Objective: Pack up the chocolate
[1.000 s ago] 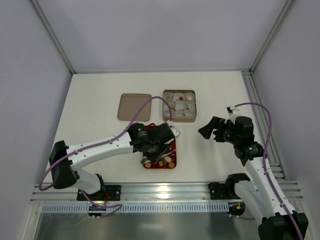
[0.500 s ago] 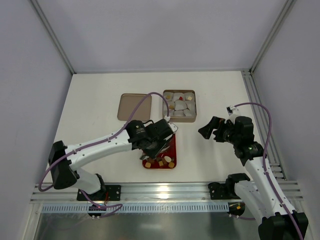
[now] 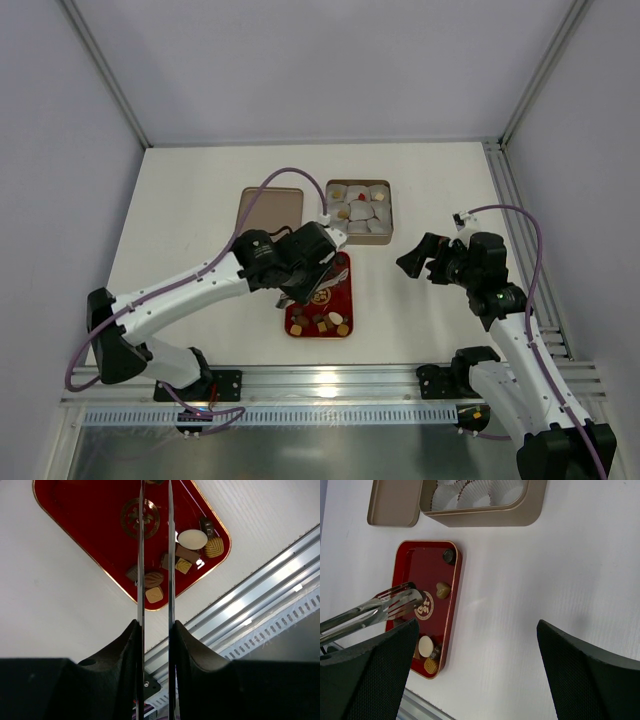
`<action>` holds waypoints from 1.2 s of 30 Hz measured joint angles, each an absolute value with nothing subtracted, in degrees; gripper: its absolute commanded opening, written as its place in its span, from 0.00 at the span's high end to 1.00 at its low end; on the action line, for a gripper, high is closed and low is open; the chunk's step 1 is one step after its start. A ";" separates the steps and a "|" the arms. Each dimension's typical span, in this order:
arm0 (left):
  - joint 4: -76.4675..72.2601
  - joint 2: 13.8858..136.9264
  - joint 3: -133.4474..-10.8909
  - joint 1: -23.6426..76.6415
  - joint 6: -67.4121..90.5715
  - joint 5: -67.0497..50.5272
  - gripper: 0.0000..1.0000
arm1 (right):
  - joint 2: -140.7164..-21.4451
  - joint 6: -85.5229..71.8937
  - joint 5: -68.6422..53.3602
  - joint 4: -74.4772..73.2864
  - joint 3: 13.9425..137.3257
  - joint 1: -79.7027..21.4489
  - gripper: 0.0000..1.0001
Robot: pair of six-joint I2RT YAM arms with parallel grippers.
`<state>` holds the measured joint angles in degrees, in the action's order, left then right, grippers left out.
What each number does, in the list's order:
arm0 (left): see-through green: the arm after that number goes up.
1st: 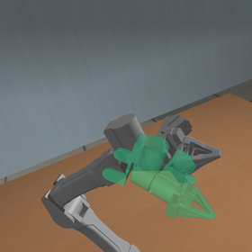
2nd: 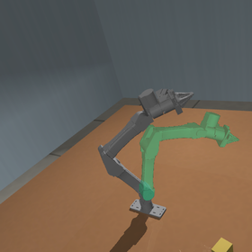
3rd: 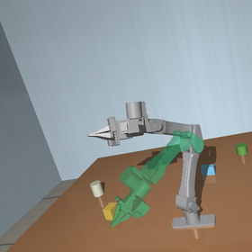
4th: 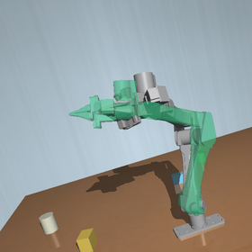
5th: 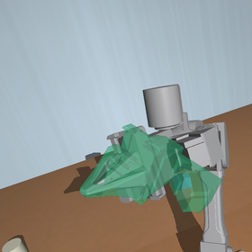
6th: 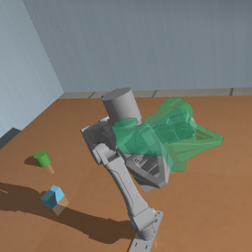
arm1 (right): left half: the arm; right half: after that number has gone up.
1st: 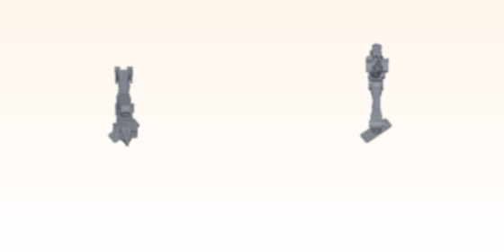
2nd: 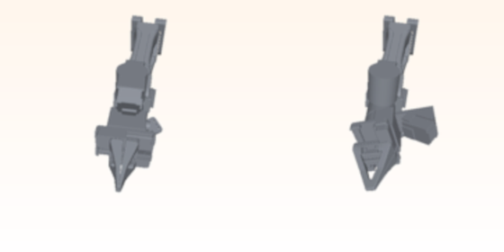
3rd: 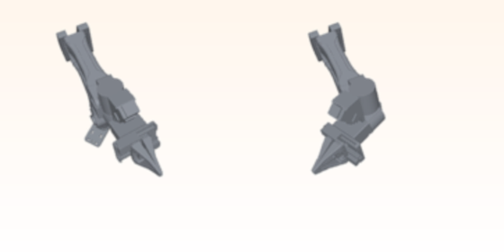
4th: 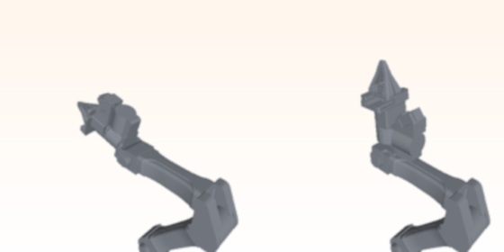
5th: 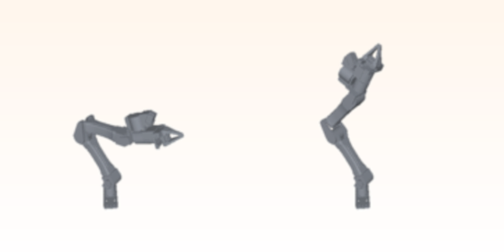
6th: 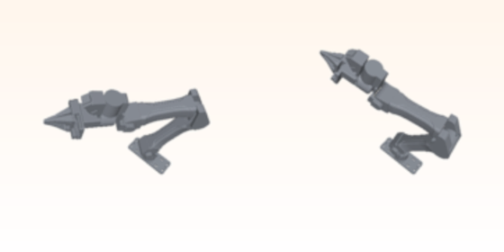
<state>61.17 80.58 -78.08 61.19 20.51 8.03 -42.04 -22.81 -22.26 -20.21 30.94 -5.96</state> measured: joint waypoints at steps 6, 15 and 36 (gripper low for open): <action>61.19 80.90 -82.50 58.67 20.43 8.03 0.75 | -42.41 -22.81 -22.28 -20.14 30.94 -5.96 0.00; 60.90 88.07 -94.72 54.04 19.44 7.94 0.74 | -42.76 -22.83 -22.31 -19.94 30.94 -5.96 0.00; 58.89 118.65 -118.50 46.68 17.54 8.51 0.76 | -43.66 -22.83 -23.35 -19.75 30.94 -5.96 0.00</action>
<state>58.89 118.65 -118.50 46.68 17.54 8.51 -43.66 -22.83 -23.35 -19.75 30.94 -5.96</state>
